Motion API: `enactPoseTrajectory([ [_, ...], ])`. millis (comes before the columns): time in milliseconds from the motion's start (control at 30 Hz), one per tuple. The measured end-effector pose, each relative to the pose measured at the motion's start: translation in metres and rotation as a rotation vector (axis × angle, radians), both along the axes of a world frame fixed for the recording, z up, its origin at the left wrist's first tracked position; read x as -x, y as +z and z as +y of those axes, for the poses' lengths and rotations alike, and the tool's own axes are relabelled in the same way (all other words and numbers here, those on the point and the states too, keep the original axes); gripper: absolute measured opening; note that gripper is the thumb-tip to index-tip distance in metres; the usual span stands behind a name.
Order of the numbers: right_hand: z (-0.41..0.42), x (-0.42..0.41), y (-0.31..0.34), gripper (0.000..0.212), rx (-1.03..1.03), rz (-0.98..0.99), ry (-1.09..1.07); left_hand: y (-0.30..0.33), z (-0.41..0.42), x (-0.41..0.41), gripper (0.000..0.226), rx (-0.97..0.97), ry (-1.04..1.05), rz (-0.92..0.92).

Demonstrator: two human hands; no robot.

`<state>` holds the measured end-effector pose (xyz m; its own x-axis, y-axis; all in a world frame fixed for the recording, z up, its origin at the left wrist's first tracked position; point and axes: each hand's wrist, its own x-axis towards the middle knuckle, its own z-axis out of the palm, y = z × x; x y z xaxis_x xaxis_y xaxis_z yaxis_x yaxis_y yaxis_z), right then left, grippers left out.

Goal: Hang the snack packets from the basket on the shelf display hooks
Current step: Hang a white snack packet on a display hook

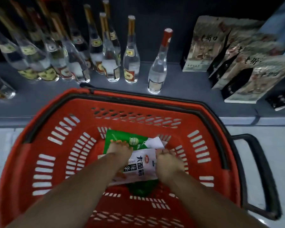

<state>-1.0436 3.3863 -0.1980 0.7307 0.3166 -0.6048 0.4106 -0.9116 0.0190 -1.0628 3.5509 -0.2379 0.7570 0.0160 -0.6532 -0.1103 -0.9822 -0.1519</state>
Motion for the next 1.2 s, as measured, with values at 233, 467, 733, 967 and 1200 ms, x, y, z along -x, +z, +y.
enactPoseTrajectory([
  [233,0.014,0.006,-0.041,0.045,0.001,0.008,-0.023,-0.054,0.001,0.002,0.042,0.333,0.147,0.074],
  [467,0.01,0.013,-0.032,0.026,-0.025,-0.003,-0.075,-0.021,0.047,0.001,0.029,0.71,0.437,-0.082],
  [733,0.029,-0.006,-0.015,0.018,-0.789,0.337,-0.508,0.023,0.066,0.016,0.031,1.292,0.901,-0.263],
  [967,0.043,-0.029,0.013,0.019,-1.172,0.389,-0.721,0.045,0.07,0.021,0.033,1.524,1.093,-0.365],
  [1200,0.046,-0.033,0.072,0.011,-1.296,0.37,-0.763,0.111,0.062,0.021,0.032,1.513,1.058,-0.472],
])
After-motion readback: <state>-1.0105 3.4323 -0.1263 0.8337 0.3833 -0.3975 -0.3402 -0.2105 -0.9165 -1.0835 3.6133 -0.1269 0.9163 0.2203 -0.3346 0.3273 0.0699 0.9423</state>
